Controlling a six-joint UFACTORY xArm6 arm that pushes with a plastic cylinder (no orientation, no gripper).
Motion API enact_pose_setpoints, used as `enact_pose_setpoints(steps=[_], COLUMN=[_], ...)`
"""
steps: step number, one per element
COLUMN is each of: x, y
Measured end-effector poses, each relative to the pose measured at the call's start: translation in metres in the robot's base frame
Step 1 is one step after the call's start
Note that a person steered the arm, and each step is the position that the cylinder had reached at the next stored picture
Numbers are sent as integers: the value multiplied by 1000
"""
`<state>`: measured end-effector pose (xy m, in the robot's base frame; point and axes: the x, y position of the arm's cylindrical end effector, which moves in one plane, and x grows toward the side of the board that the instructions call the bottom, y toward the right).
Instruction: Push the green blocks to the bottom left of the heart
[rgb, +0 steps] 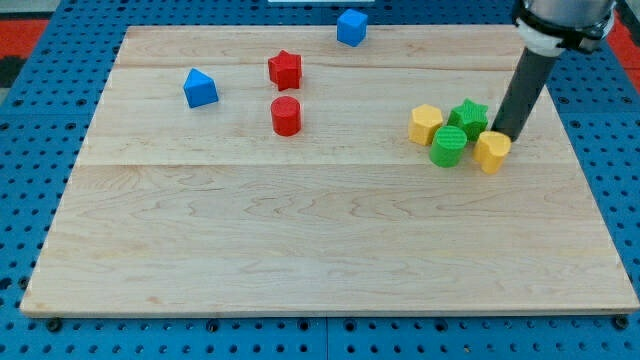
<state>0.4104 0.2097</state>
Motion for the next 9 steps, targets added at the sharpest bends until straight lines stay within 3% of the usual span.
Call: enact_pose_setpoints(steps=[2,3,4,5,7,9], x=[-41,-50,-22,-1,13,60], y=[43,-21,-86,-94,-47,-54])
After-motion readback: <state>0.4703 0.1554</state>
